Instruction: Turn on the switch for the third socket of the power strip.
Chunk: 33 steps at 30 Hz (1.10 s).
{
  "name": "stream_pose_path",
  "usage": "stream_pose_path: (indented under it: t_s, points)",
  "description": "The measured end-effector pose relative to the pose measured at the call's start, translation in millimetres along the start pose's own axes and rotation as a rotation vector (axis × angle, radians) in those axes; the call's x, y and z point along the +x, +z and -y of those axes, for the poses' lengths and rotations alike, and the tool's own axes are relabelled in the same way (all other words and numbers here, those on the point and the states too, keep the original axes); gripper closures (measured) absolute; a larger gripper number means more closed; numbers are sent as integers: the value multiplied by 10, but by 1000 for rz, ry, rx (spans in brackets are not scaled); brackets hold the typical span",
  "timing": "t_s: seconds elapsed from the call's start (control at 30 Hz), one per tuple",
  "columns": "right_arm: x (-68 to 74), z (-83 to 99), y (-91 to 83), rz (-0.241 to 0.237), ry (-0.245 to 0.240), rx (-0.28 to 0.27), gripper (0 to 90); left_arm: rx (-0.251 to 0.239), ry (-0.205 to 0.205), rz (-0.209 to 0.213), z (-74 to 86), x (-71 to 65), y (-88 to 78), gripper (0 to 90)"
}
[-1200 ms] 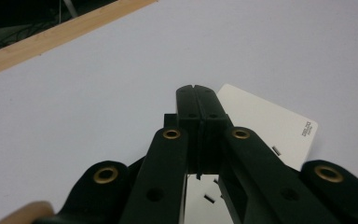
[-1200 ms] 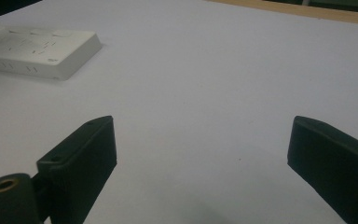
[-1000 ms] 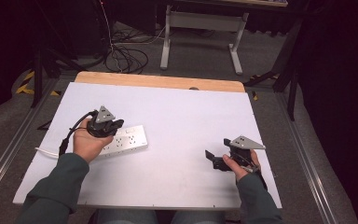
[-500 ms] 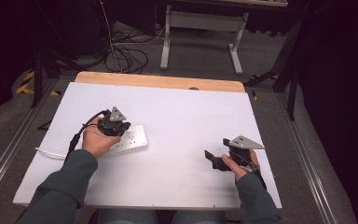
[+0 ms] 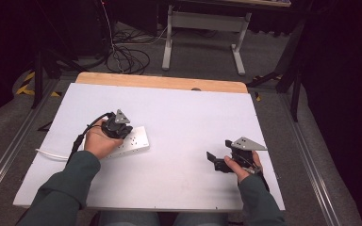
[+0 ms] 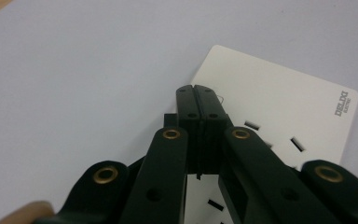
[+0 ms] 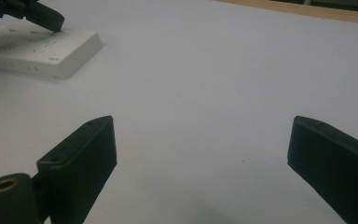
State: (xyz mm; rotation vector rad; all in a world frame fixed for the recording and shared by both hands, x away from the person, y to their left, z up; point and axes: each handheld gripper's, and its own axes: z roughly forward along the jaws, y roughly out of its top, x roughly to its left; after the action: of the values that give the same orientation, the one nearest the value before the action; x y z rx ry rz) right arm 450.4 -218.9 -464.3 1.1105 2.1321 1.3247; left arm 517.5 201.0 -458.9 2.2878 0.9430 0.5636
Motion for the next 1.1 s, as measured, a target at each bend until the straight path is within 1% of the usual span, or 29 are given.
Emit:
stream_pose_path:
  t_s: [0.23, 0.37, 0.67, 0.7, 0.73, 0.83, 1.0, 1.1]
  points:
    - [2, -4, -12, 0, 8, -6, 86, 4, -16, -9, -7, -11, 4, 899]
    - [5, -7, -8, -3, 4, -6, 86, 5, -27, -11, -6, -9, -1, 899]
    - [15, -11, -11, -5, 11, -11, 86, 5, -21, -21, -5, -23, -1, 900]
    - [16, -11, -11, -6, 11, -12, 85, 7, -24, -21, -6, -26, -1, 899]
    - [16, -12, -12, -7, 12, -13, 86, 26, -28, -21, -9, -29, 1, 900]
    - [14, -14, -17, -6, 16, -16, 86, 33, -38, -29, -1, -23, -8, 899]
    - [18, -20, -16, -10, 19, -20, 85, 12, -51, -21, 27, -10, -9, 899]
    - [17, -23, -7, -12, 13, -19, 86, 1, -59, -15, 44, -1, -11, 899]
